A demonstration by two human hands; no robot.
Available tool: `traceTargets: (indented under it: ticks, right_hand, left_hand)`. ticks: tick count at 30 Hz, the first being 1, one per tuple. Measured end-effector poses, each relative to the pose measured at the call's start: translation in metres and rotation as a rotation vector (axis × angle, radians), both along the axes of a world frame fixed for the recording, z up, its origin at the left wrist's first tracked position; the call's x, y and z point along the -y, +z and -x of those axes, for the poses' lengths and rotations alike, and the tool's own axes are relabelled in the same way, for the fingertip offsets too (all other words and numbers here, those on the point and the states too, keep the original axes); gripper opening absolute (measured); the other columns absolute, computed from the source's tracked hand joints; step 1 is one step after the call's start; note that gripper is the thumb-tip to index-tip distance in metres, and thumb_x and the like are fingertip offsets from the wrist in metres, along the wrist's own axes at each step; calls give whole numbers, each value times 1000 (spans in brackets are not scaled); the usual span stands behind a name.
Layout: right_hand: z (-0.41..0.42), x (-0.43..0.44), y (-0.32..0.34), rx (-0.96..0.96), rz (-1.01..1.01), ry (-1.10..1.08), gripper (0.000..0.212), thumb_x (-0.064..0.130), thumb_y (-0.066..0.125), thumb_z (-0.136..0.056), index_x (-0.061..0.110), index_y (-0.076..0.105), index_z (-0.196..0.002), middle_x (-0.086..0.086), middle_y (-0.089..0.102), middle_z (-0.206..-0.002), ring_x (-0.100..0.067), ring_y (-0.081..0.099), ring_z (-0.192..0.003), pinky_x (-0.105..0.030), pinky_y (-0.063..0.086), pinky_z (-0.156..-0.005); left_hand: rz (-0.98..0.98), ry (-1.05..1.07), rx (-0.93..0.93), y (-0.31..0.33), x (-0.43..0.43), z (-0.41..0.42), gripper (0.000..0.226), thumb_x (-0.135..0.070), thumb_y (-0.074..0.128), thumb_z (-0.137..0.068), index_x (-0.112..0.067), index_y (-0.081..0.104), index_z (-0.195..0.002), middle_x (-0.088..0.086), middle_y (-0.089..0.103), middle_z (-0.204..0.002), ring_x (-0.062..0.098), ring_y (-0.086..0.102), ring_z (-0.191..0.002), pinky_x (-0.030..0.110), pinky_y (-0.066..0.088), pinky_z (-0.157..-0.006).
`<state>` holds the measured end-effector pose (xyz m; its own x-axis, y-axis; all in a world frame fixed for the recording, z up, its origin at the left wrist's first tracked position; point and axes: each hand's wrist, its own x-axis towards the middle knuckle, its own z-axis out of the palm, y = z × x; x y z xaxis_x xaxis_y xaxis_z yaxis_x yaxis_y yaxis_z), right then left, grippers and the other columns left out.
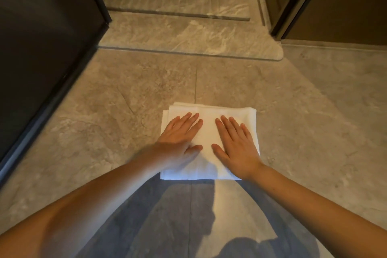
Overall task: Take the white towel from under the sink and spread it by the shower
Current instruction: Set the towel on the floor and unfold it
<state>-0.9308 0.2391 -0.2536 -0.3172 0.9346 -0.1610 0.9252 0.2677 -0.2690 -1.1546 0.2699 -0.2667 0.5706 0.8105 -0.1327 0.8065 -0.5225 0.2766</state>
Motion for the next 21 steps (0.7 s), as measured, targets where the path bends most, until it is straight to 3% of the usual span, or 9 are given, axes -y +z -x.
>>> traceTargets:
  ticks: [4,9,14,18,21]
  right_hand:
    - [-23,-34,29,-79,-70,54,69,45,53,-95,11,31,-151,-9,37,-153,-29,29,-142,-40,22,-117]
    - [-40,-75,43,84,120,11,82,53,61,-88,17,27,-153,-8,42,-150,-30,33,-138,-42,29,-112]
    - [-42,-89,40,14,243,-70,83,51,73,-78,21,38,-147,-7,48,-141,-31,44,-127,-41,40,-103]
    - [-42,-90,38,-112,177,-54,77,40,82,-71,26,49,-139,-7,55,-124,-29,49,-117,-41,43,-98]
    - [-42,-88,37,-267,146,-42,67,26,86,-70,25,57,-131,-10,59,-114,-28,55,-108,-40,45,-94]
  left_hand:
    - [30,-2,14,19,-36,17,70,-47,46,-96,-23,15,-154,1,12,-162,20,6,-148,34,3,-117]
    - [217,55,-8,28,-75,17,67,-51,47,-96,-22,23,-152,5,25,-157,24,21,-143,37,24,-111]
    - [281,96,-39,22,-92,8,72,-52,56,-91,-25,26,-151,6,40,-148,30,34,-134,40,34,-104]
    - [239,154,146,24,-94,8,71,-45,74,-78,-31,41,-140,3,50,-123,25,41,-117,39,39,-91]
    - [303,208,387,29,-91,7,60,-25,80,-73,-35,52,-125,3,54,-110,20,51,-104,35,44,-83]
